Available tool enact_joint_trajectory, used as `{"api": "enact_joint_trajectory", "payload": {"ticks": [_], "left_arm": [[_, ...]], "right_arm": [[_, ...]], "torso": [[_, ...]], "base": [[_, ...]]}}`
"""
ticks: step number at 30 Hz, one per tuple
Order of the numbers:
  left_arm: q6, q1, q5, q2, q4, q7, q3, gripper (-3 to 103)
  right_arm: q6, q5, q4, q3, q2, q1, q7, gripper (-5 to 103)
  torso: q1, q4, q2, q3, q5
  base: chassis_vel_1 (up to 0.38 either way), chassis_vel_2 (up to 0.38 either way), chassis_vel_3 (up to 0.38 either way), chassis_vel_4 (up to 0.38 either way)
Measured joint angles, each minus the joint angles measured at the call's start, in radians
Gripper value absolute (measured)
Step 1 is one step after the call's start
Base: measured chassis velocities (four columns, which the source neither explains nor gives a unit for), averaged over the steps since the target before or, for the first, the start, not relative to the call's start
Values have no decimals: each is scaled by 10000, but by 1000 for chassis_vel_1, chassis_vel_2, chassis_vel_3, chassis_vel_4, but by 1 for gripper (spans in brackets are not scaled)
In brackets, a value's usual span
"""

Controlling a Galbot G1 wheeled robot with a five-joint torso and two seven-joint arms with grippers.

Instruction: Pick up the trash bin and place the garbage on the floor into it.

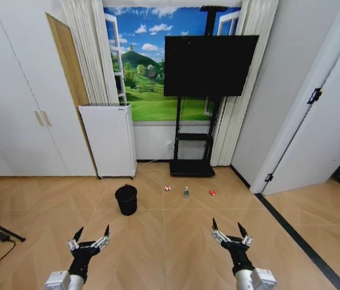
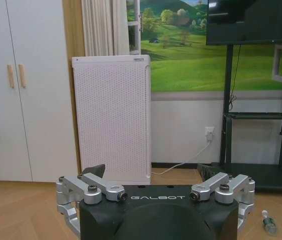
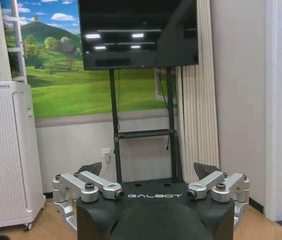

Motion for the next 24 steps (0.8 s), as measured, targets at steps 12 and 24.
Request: {"api": "enact_joint_trajectory", "payload": {"ticks": [12, 24], "left_arm": [[141, -240, -93, 213, 58, -106, 40, 100], [224, 256, 176, 35, -407, -172, 345, 100]], "right_arm": [[766, -459, -394, 176, -5, 152, -23, 100], [660, -504, -276, 196, -98, 0, 86, 100]], "torso": [[1, 0, 0, 0, 2], [0, 0, 0, 0, 3]], "base": [[0, 0, 0, 0], [0, 0, 0, 0]]}}
